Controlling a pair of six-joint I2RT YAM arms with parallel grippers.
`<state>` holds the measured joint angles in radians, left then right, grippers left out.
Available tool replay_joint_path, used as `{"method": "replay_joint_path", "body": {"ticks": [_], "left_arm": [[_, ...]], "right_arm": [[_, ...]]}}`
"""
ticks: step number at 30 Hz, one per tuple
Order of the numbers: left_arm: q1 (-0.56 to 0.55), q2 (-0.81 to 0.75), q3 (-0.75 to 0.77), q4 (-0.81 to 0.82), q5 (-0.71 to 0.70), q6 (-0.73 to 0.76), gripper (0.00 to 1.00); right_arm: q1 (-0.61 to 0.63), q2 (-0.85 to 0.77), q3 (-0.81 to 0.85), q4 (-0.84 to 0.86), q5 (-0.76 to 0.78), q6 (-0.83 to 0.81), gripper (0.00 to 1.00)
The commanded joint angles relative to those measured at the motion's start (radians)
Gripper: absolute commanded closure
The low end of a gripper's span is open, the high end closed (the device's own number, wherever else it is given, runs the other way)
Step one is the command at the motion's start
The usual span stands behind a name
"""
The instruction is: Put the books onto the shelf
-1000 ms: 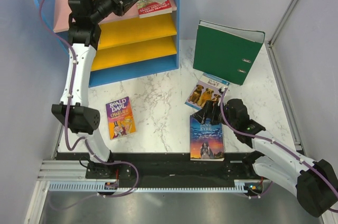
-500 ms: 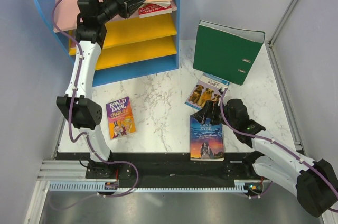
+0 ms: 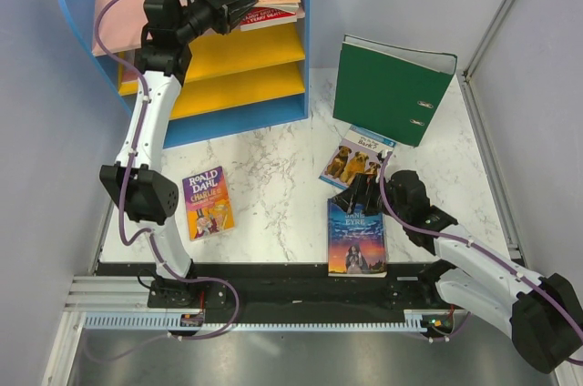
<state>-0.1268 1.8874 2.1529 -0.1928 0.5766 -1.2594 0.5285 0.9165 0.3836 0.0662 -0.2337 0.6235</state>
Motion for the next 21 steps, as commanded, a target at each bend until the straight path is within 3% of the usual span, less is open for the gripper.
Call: {"method": "replay_joint_path", "body": {"ticks": [1,15,21], "left_arm": [[-0.002,-0.054,0.012,0.004,-0.021,0.023,0.86],[-0.002,-0.071,-0.001,-0.037,-0.055,0.058,0.56],[0.000,-0.079,0.005,-0.057,-0.035,0.060,0.54]], "right_arm": [[0.007,-0.007,-0.003,0.006,0.011,-0.011,0.02],[0.007,-0.011,-0.002,-0.002,0.013,-0.013,0.02],[0.007,-0.013,-0.002,-0.005,0.013,-0.015,0.02]]}}
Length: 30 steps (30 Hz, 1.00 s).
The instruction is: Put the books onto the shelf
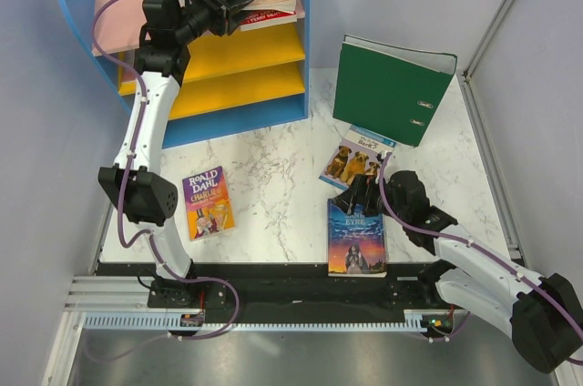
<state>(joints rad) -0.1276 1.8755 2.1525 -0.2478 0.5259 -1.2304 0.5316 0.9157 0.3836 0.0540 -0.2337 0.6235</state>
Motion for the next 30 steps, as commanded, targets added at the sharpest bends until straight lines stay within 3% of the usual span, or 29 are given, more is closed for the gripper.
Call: {"method": "replay_joint_path", "body": {"ticks": [1,10,11,13,30], "left_arm": [[0.000,-0.067,0.009,-0.020,0.014,0.043,0.51],[0.003,-0.084,0.059,-0.108,0.016,0.086,0.50],[0.005,-0.085,0.061,-0.125,0.017,0.088,0.45],[0.011,-0.085,0.067,-0.149,0.023,0.097,0.45],[0.036,-0.087,0.000,-0.288,0.125,0.196,0.42]], "right_arm": [[0.004,-0.014,-0.002,0.007,0.013,-0.013,0.02],[0.004,-0.021,0.000,0.001,0.013,-0.015,0.02],[0.002,-0.021,0.000,0.001,0.013,-0.016,0.02],[0.004,-0.021,0.000,0.001,0.014,-0.015,0.02],[0.005,-0.014,0.003,0.000,0.016,-0.016,0.02]]}}
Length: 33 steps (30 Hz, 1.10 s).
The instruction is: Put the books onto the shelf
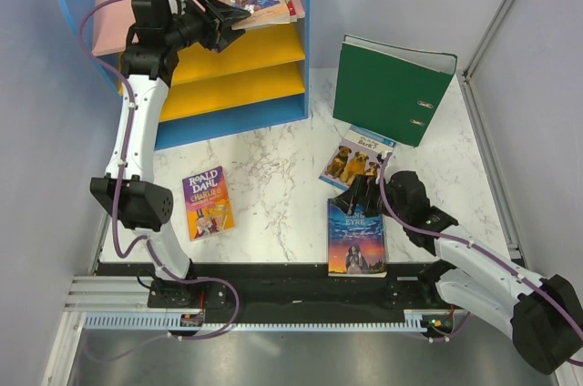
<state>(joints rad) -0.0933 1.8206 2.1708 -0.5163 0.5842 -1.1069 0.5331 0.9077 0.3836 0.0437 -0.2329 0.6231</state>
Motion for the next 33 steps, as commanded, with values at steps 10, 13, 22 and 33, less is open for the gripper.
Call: {"method": "replay_joint_path", "body": {"ticks": [10,13,22,33], "left_arm": [[0.006,-0.124,-0.098,-0.050,-0.023,0.188,0.40],[0.006,-0.164,-0.123,-0.042,-0.064,0.211,0.39],[0.020,-0.221,-0.155,-0.005,-0.123,0.216,0.47],[0.024,-0.181,-0.152,-0.030,-0.136,0.206,0.74]], "right_arm": [[0.002,0.007,0.003,0.012,0.015,-0.017,0.02],[0.002,0.007,0.003,0.012,0.015,-0.016,0.02],[0.002,0.014,0.001,0.016,0.014,-0.016,0.02],[0.002,0.016,0.001,0.018,0.014,-0.016,0.02]]}}
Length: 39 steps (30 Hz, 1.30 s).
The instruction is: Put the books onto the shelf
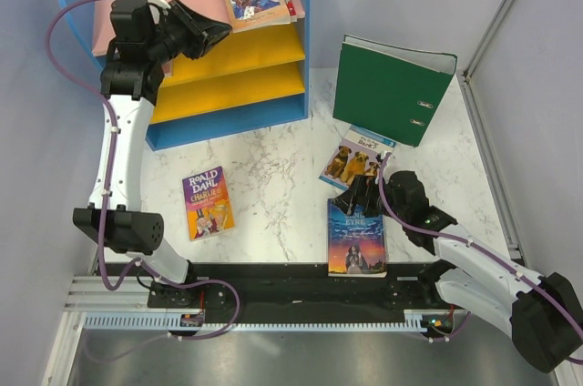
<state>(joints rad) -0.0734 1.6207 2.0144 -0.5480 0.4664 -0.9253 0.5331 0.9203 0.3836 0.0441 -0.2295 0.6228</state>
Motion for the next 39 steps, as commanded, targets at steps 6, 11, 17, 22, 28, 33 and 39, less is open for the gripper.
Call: {"method": "replay_joint_path", "body": {"ticks": [6,11,17,22,28,33,39], "left_arm": [[0.004,0.044,0.029,0.000,-0.014,0.016,0.71],[0.004,0.056,0.032,0.000,-0.028,0.013,0.71],[0.003,0.073,0.040,0.014,-0.037,0.002,0.71],[0.003,0.088,0.038,0.036,-0.034,-0.015,0.72],[0.003,0.094,0.035,0.071,-0.046,-0.033,0.73],[0.003,0.103,0.038,0.100,-0.045,-0.055,0.74],[-0.002,0.136,0.058,0.123,-0.032,-0.079,0.74]], "right_arm": [[0.002,0.003,0.001,0.017,0.012,-0.015,0.02],[0.002,0.003,0.001,0.017,0.012,-0.015,0.02],[0.002,0.005,0.000,0.017,0.012,-0.015,0.02],[0.002,0.008,0.001,0.017,0.012,-0.015,0.02],[0.002,0.009,0.000,0.019,0.012,-0.015,0.02],[0.002,0.015,0.001,0.023,0.012,-0.015,0.02],[0.004,0.018,0.001,0.023,0.012,-0.015,0.02]]}}
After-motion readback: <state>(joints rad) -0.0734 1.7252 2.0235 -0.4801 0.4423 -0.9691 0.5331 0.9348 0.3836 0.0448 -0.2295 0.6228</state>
